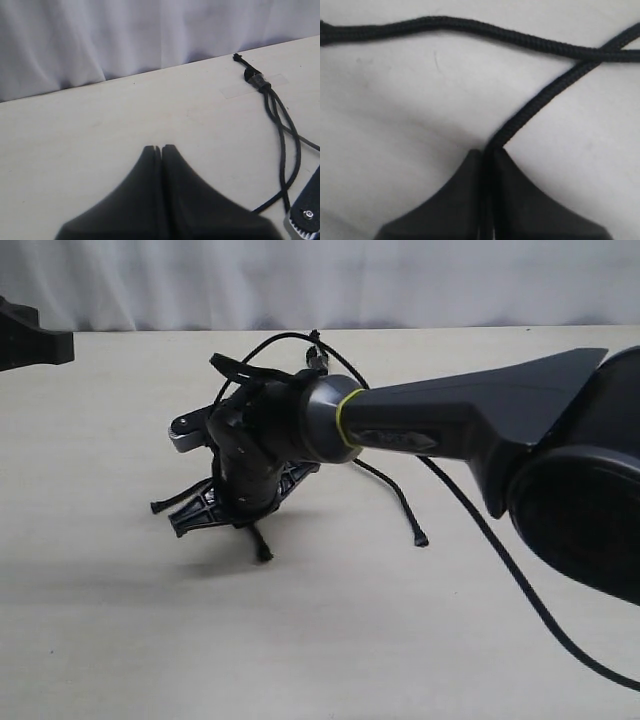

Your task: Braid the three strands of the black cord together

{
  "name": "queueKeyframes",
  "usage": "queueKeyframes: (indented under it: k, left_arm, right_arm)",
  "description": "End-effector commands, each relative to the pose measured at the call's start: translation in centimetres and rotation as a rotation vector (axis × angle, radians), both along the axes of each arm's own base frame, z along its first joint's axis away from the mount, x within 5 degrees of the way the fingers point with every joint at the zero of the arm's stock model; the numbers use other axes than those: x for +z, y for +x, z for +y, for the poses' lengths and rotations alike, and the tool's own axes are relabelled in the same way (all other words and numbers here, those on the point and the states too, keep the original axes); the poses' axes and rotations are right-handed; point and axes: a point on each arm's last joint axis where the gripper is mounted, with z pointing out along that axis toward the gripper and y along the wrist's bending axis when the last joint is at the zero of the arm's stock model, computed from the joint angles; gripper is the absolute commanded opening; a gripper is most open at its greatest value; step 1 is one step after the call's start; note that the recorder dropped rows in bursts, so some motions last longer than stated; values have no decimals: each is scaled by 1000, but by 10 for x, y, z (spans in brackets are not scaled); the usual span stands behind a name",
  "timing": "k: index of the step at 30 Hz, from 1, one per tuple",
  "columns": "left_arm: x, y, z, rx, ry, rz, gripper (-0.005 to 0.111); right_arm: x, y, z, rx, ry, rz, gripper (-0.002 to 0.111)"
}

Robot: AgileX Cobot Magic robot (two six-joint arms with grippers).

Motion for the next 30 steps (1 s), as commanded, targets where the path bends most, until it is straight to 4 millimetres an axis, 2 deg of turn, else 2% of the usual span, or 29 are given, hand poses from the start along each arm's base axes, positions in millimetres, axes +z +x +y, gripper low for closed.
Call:
queueKeyframes:
  k: [1,7,11,13,20,26,30]
  left_arm:
    - [2,-1,0,0,-10,-16,0]
    - [2,-1,0,0,-10,-16,0]
    - [2,-1,0,1,-9,-13,0]
    - [1,-1,0,2,-9,-11,0]
    - [1,-1,0,3,-8,-8,0]
    - [1,-1,0,3,-8,-8,0]
    - [1,-1,0,3,-9,-10,0]
  right_arm:
    - [23,3,-25,25,-135,35,4]
    - [76,23,-75,5,-354,-80,4]
    - [81,38,-102,-5,-420,-87,4]
    - [75,46,-113,-19,-419,-81,4]
    - [33,69,-140,-11,-403,-92,4]
    - [6,84,-156,49,-467,-120,4]
    - [-13,86,-162,46,-471,-76,4]
